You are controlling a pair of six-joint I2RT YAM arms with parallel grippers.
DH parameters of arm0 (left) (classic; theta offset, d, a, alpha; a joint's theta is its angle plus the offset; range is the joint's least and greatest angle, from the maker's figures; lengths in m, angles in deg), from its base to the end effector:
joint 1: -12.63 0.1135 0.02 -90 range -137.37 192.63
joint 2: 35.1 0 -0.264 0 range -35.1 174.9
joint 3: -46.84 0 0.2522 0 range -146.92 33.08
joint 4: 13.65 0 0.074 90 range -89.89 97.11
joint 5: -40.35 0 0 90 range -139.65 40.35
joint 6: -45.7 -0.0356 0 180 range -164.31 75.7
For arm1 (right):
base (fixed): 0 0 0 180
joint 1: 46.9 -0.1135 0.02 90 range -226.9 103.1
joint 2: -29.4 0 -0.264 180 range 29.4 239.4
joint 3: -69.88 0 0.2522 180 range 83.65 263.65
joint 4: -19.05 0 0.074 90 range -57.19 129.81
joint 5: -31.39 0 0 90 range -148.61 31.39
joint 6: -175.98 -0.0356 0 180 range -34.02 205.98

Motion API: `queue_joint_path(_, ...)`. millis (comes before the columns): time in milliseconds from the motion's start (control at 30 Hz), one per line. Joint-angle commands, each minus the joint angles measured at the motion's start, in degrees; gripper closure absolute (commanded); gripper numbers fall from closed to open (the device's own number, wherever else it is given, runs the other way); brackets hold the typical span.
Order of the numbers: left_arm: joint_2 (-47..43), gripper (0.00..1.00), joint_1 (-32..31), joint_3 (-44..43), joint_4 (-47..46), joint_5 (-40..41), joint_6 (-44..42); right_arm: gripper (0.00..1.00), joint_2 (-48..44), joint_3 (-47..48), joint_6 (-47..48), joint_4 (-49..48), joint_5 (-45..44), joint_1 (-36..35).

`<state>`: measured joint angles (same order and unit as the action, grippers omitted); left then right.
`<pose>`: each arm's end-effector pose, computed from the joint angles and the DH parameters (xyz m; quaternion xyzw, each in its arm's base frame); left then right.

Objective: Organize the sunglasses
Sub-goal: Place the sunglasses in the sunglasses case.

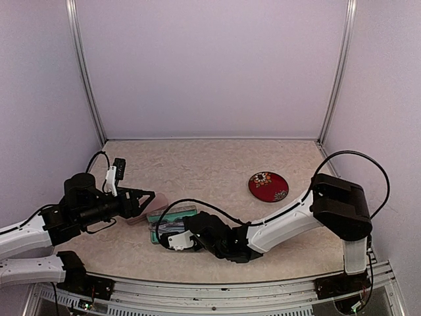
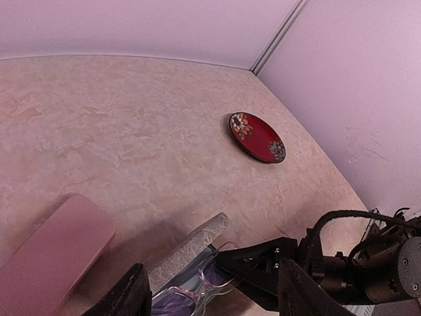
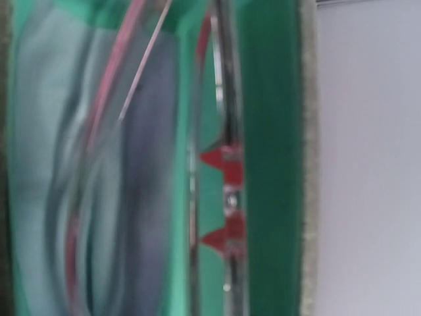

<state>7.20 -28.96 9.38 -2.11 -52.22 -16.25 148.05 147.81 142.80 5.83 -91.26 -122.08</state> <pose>0.1344 -0.1214 0.2390 0.1077 0.7933 -0.3568 0.4815 0.1285 0.4107 0.1326 -0.6902 0.4669 -0.1578 0.5298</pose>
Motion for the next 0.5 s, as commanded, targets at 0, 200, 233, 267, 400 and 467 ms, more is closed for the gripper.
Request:
queue_joint_path(0,0.3,0.36,0.4,0.8,-2.2,-0.5,0.2,0.91,2.0,0.5,0.0,-1.6,-0.4,0.3)
queue_joint_path(200,0.2,0.36,0.4,1.0,-2.2,-0.6,0.4,0.9,3.2,1.1,0.2,-1.5,-0.4,0.3)
queue_joint_path(233,0.1,0.36,0.4,1.1,-2.2,-0.5,0.4,0.9,3.4,1.2,0.3,-1.4,-0.5,0.3)
queue_joint_path(267,0.0,0.36,0.4,1.1,-2.2,-0.6,0.4,0.89,3.6,1.2,0.4,-1.5,-0.6,0.3)
queue_joint_path(400,0.0,0.36,0.4,1.1,-2.1,-0.6,0.5,0.82,4.1,1.4,0.4,-1.5,-0.9,0.3)
queue_joint_path(467,0.0,0.36,0.4,1.2,-2.2,-0.6,0.6,0.8,4.4,1.5,0.4,-1.6,-1.2,0.3)
